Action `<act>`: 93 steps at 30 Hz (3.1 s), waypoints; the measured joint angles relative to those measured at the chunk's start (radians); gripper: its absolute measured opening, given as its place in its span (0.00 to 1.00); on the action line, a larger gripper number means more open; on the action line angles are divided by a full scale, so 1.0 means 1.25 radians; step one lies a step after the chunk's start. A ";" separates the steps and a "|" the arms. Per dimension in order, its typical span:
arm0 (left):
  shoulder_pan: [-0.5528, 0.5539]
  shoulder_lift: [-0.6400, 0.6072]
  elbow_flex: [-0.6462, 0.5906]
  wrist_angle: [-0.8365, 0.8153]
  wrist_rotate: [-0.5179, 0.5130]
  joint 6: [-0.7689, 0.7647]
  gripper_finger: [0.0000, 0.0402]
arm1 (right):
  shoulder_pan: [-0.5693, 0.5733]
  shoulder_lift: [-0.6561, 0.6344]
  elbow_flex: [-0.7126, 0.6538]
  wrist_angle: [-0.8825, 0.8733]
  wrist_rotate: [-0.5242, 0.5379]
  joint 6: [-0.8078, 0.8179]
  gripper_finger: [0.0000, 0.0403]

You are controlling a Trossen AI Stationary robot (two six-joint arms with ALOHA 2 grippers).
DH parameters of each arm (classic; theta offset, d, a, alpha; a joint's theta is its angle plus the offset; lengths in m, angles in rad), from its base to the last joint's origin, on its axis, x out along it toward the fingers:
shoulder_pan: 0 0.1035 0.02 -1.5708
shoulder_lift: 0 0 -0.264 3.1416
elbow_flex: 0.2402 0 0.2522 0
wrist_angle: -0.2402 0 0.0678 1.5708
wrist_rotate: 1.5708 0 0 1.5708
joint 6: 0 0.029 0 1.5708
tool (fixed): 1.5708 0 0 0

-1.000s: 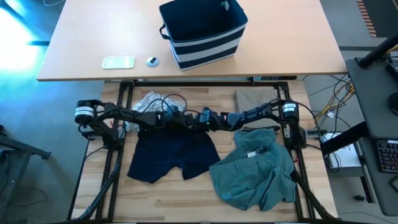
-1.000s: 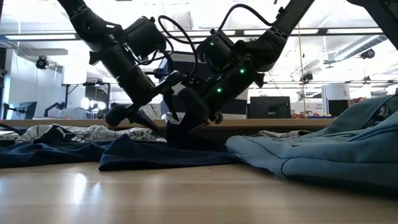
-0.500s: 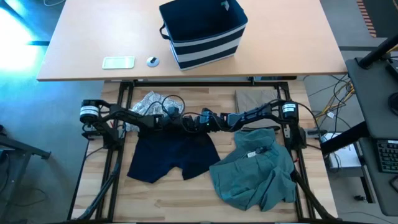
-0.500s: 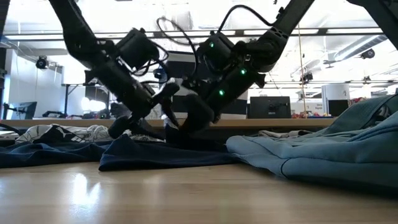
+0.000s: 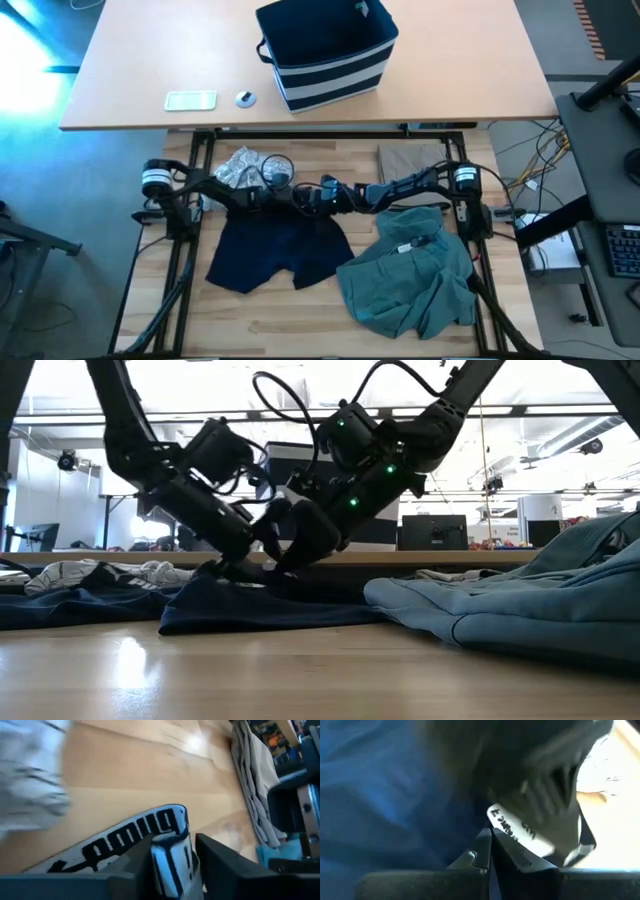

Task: Fold Laundry from Bin
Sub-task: Fold the blue boxer

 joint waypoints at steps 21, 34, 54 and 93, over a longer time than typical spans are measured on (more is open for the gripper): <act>0.095 -0.160 0.043 -0.240 0.029 0.032 0.01 | 0.053 -0.390 -0.047 -0.626 -0.034 0.401 0.25; 0.148 -0.165 0.104 -0.317 0.058 0.111 0.01 | 0.078 -0.255 -0.126 -0.559 -0.074 0.629 0.53; 0.145 -0.174 0.102 -0.367 0.080 0.098 0.01 | 0.054 -0.200 -0.117 -0.537 -0.117 0.639 0.09; 0.203 0.241 0.915 -0.877 0.199 0.370 0.01 | 0.074 -0.582 -0.109 -0.691 -0.039 0.595 0.02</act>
